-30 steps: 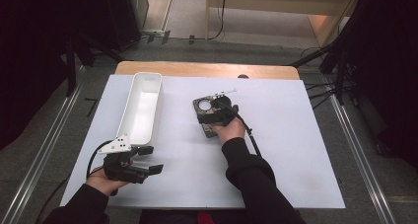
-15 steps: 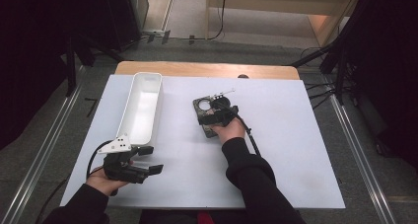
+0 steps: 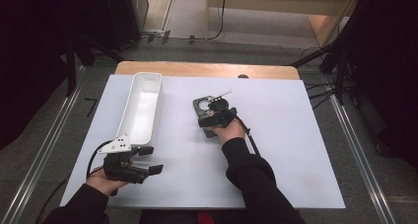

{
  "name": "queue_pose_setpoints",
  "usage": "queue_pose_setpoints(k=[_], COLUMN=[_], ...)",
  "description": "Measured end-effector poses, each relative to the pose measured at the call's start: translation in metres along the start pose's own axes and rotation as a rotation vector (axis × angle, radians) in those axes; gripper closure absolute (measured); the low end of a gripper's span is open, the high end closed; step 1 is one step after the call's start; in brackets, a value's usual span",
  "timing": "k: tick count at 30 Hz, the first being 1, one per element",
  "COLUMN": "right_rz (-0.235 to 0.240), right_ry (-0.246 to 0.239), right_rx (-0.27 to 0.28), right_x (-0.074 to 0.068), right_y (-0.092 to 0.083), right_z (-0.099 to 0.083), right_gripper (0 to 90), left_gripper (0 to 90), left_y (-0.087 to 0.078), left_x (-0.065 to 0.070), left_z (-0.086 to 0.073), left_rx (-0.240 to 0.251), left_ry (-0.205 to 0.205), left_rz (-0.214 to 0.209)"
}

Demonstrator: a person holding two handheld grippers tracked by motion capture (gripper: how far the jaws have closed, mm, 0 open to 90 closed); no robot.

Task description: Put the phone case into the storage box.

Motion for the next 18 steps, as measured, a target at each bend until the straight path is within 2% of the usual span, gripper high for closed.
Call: queue_pose_setpoints(k=[18], right_rz=[-0.077], right_ry=[-0.056], right_rx=[-0.026], right_x=[-0.0037], right_y=[0.0021], right_z=[-0.0017], right_gripper=[5.1], left_gripper=[20.5], left_y=[0.0000], left_x=[0.0000], left_z=[0.0000], left_rx=[0.000], left_ry=[-0.001], left_rz=[0.000])
Point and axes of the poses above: each handheld gripper's, and its own axes: y roughly forward along the jaws, z roughly out of its top, x roughly to its right, the point moved 6 cm from there along y, roughly forward along the jaws, and after that the axes turned 5 degrees about y, right-handed, at the moved point
